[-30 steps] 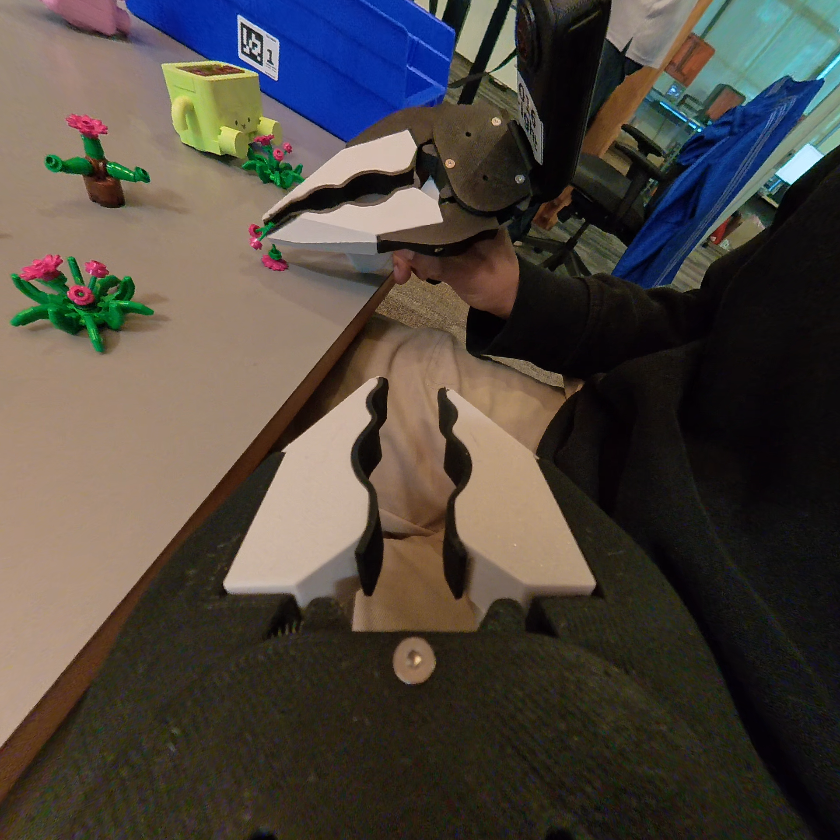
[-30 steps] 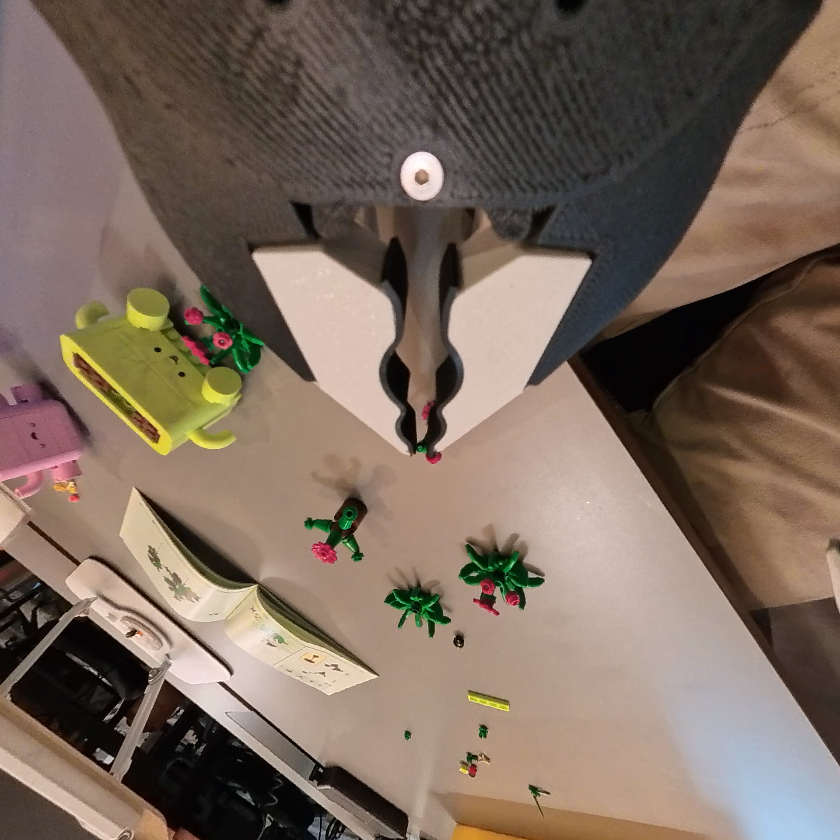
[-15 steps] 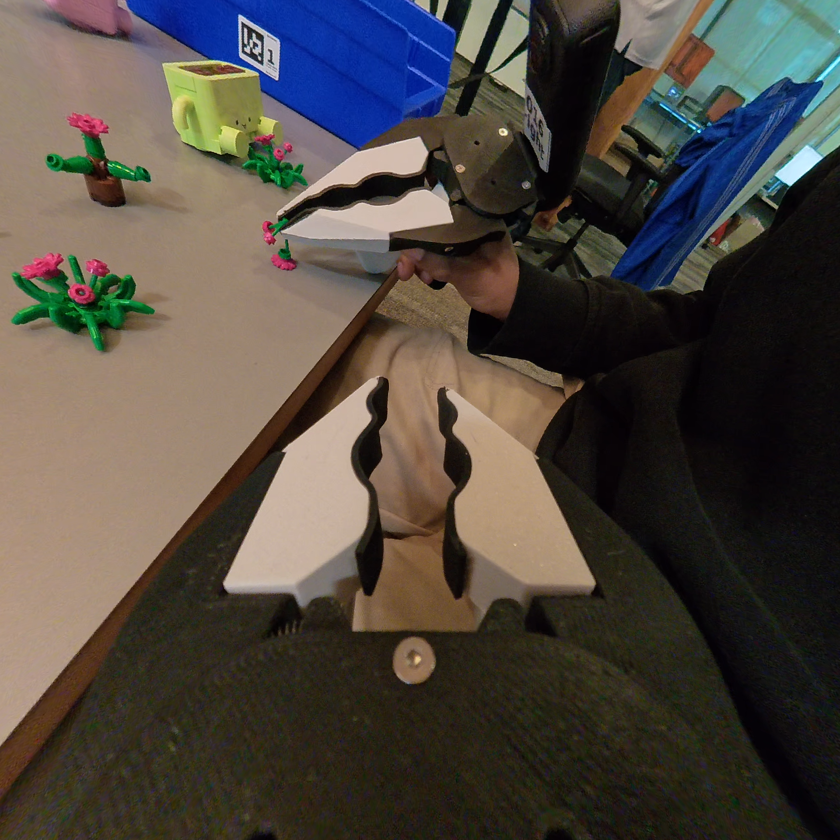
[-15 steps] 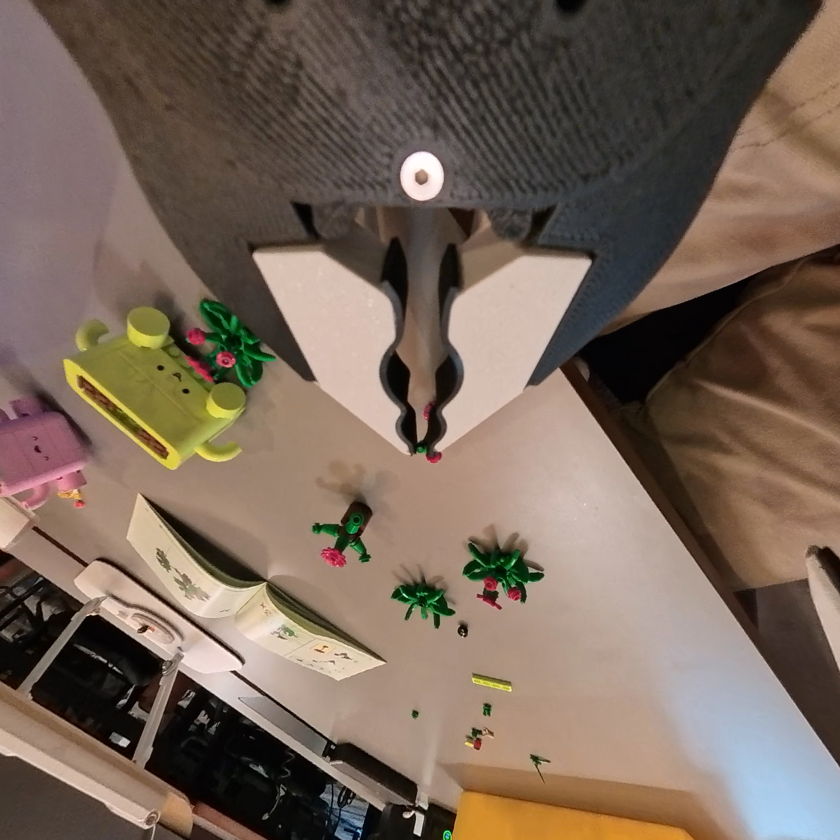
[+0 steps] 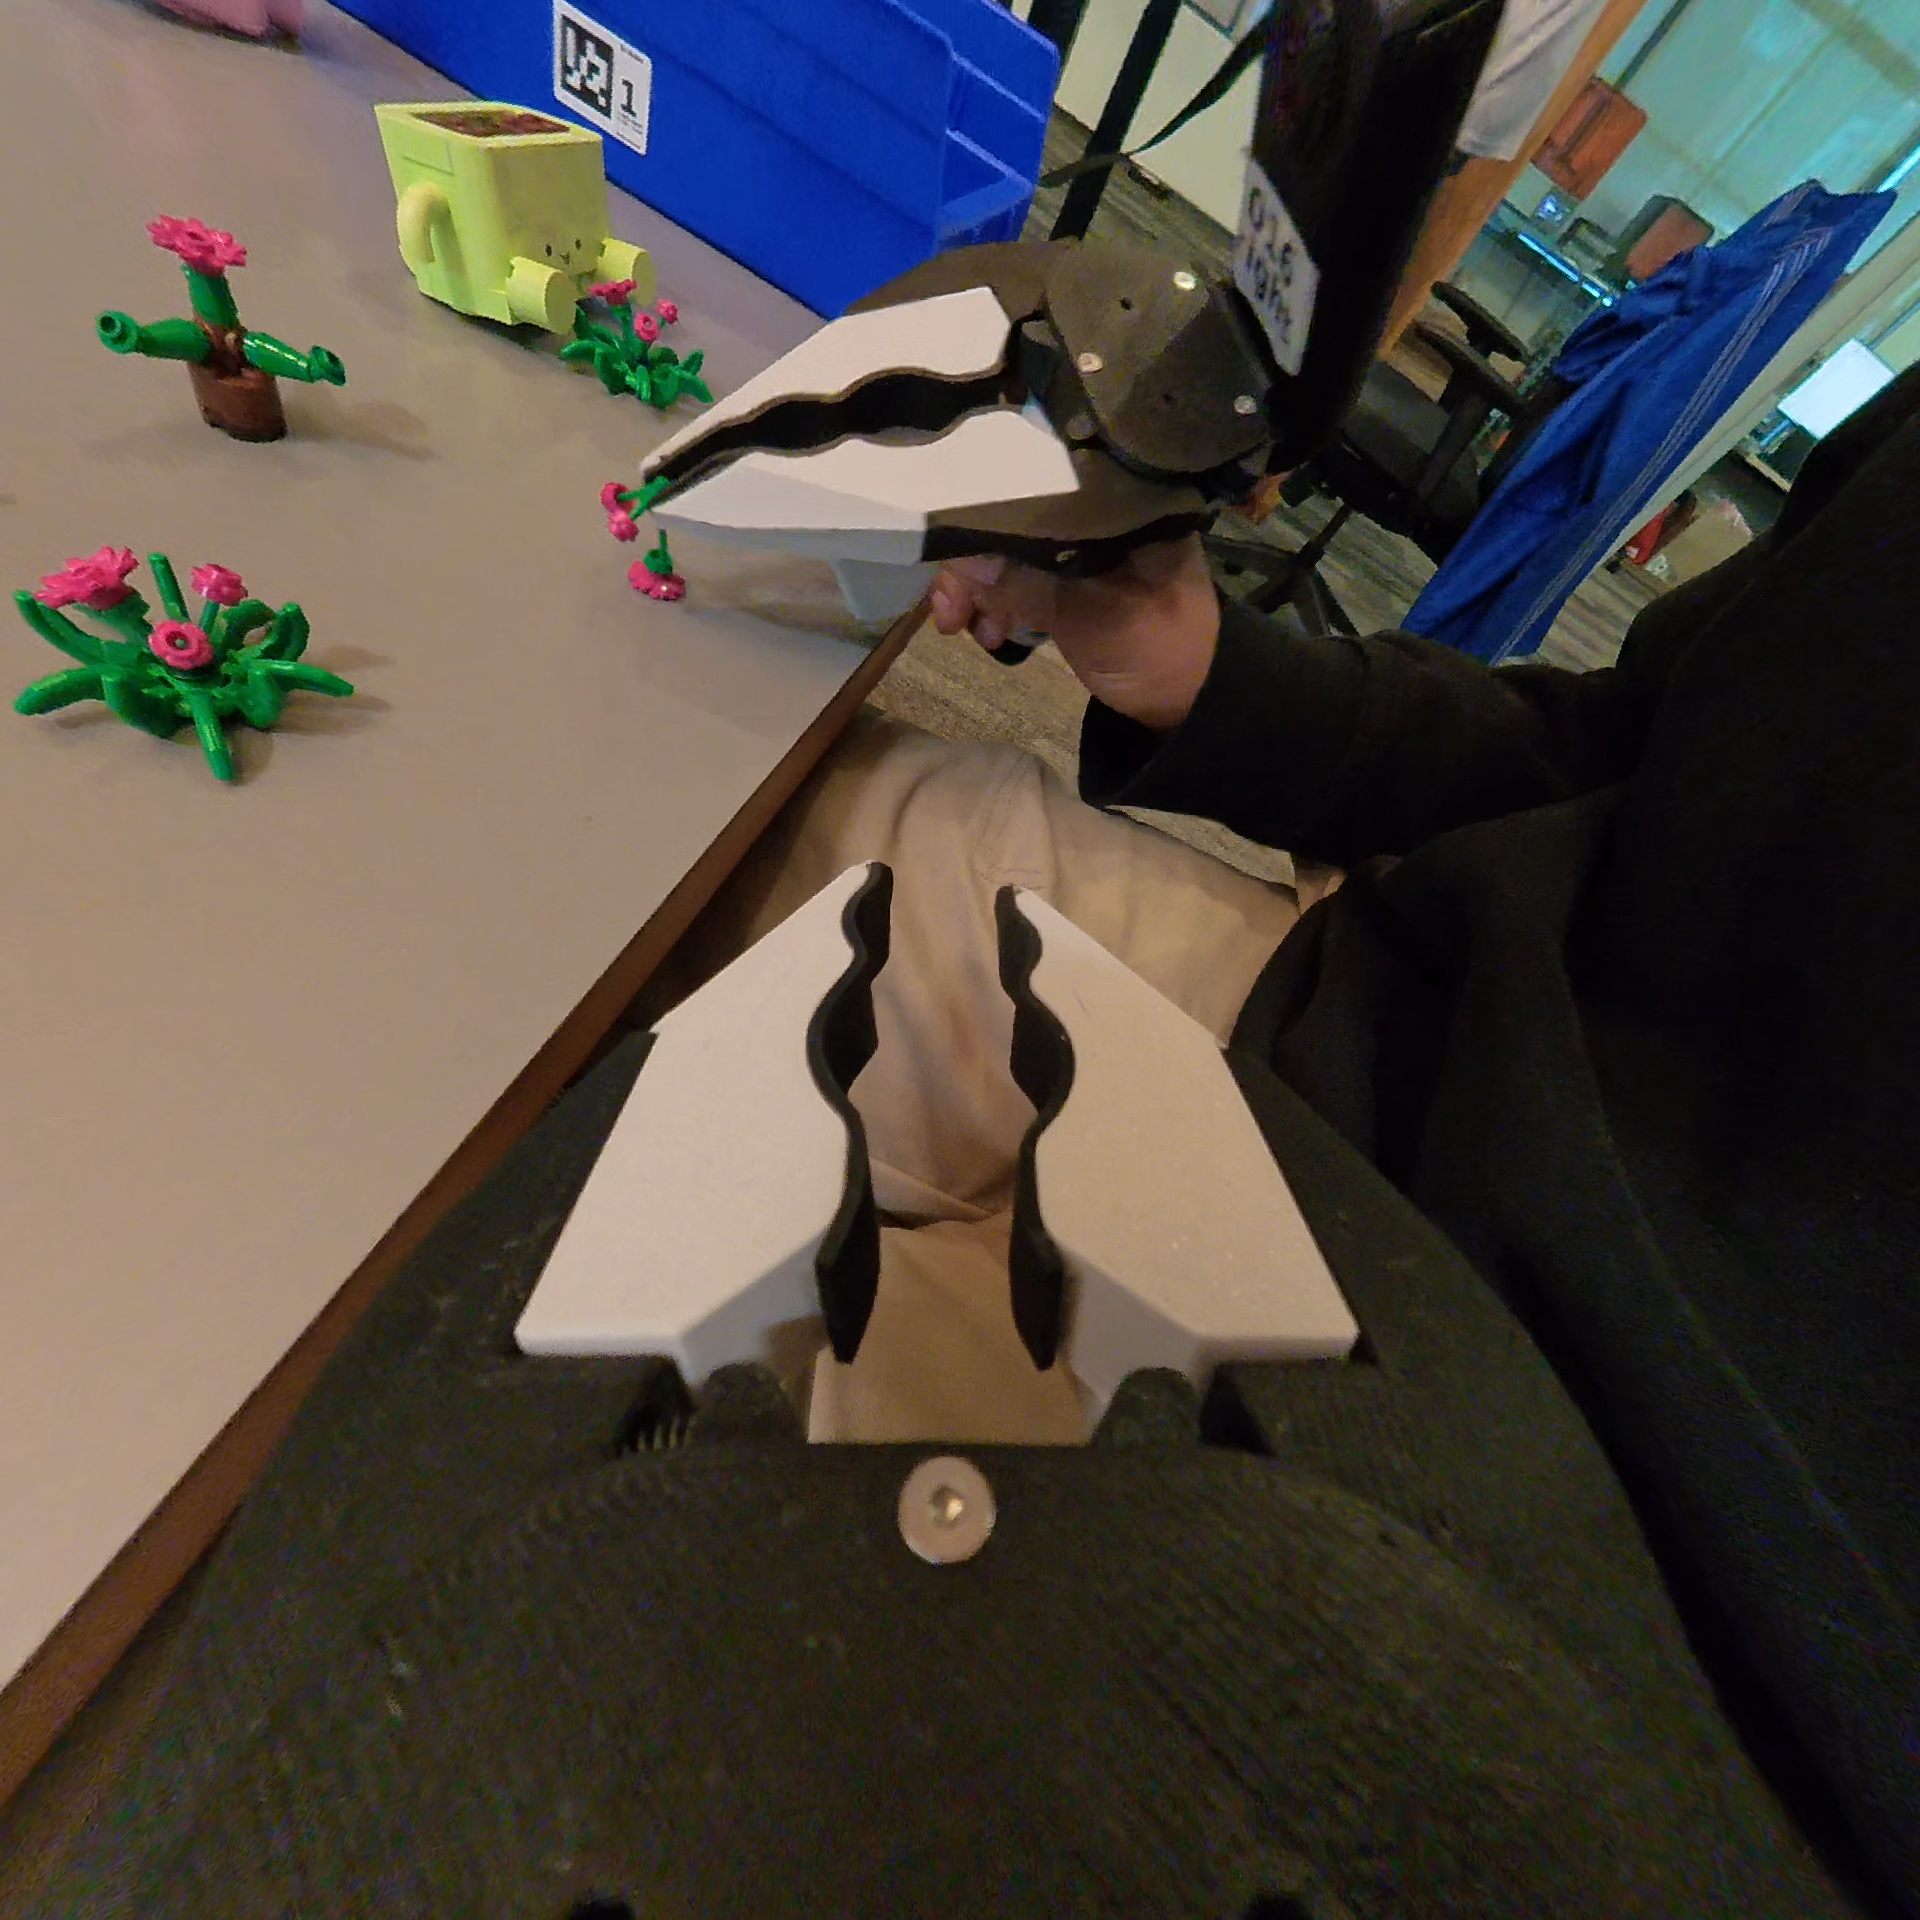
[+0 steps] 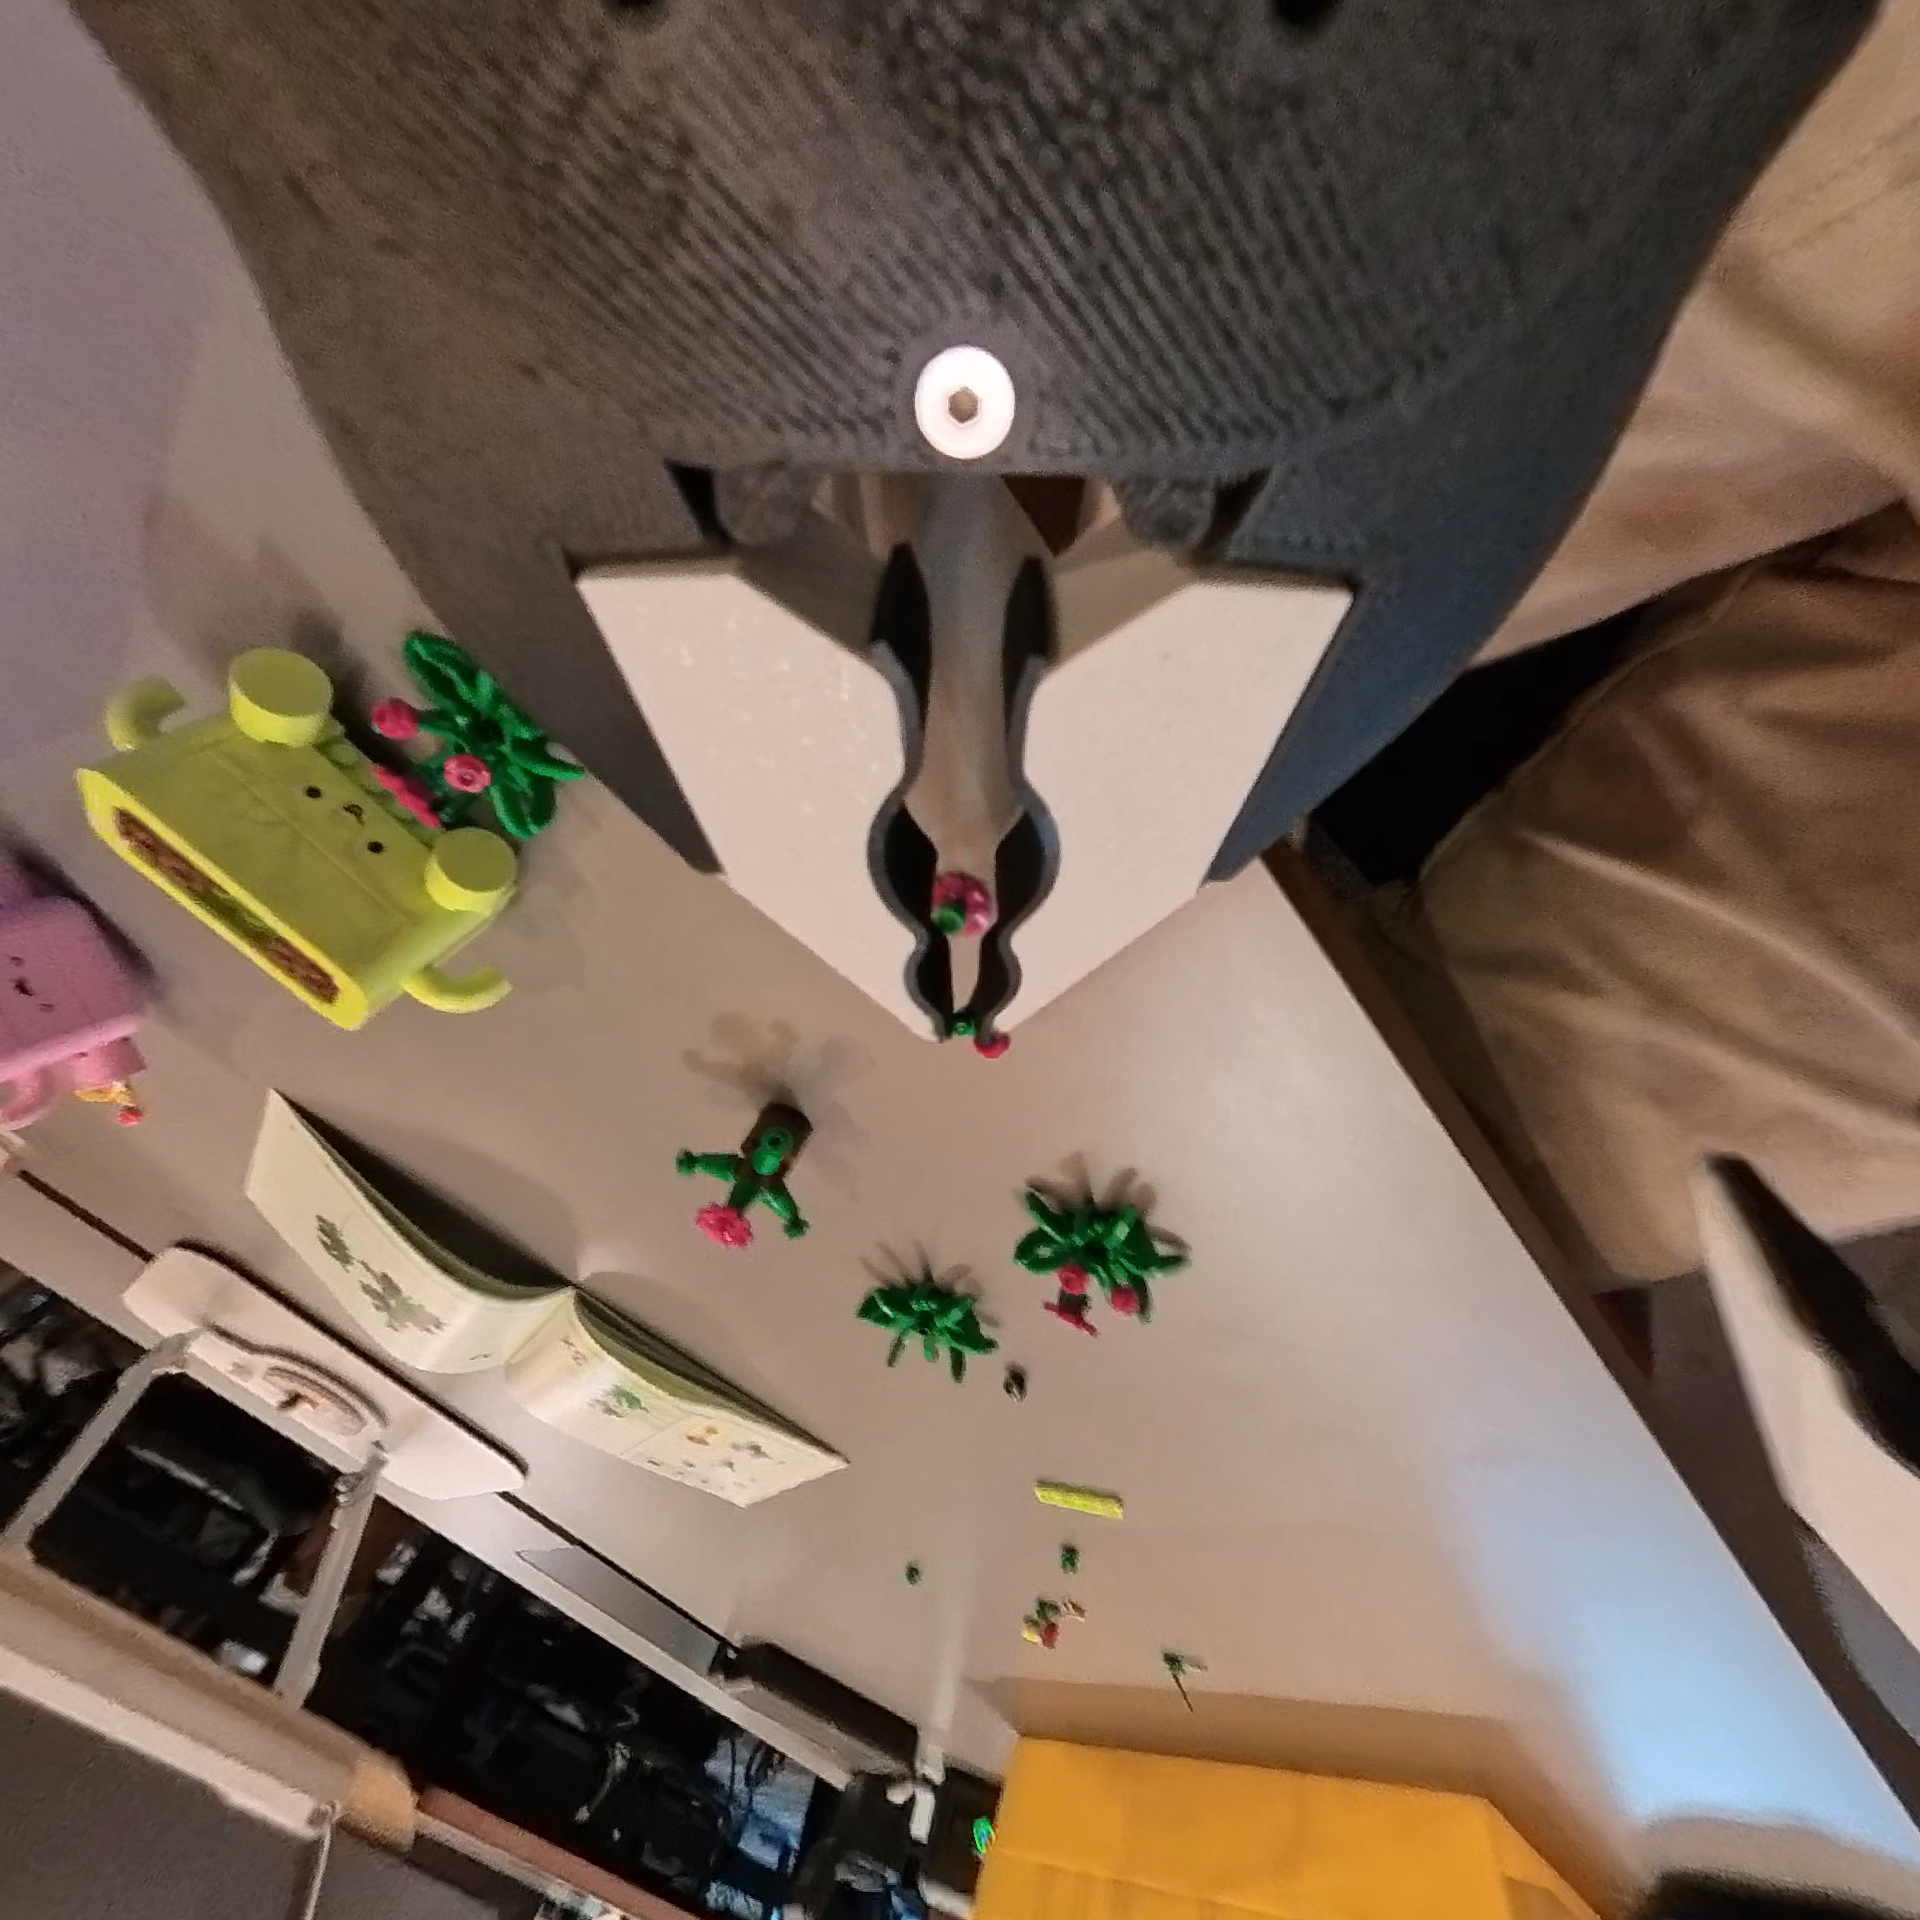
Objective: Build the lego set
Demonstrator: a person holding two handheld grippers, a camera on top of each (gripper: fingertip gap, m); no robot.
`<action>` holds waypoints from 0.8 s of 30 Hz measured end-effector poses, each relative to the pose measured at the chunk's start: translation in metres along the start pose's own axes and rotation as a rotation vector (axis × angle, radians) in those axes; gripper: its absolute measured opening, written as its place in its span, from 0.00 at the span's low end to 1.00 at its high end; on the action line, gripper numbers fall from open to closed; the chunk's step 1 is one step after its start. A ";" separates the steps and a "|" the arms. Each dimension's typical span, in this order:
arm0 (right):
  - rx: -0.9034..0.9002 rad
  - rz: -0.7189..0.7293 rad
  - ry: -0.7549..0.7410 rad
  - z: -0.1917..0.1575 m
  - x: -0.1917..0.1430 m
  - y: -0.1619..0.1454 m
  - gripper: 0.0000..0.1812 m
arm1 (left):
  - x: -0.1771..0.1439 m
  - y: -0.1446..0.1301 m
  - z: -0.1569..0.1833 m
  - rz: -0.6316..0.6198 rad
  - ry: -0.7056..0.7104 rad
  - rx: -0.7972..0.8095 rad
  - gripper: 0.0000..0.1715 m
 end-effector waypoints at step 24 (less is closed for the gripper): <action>0.687 0.350 0.524 -0.068 0.008 0.045 0.01 | -0.029 0.018 -0.002 0.385 0.117 -0.084 0.03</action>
Point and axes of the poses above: each gripper's, where its closed fingertips meet, x out along the fingers, y out of its top, z = x × y across the jaws, the point moved 10 cm from there along -x, back along the fingers, and after that the axes turned 7 degrees about x, right-handed, at the moved point
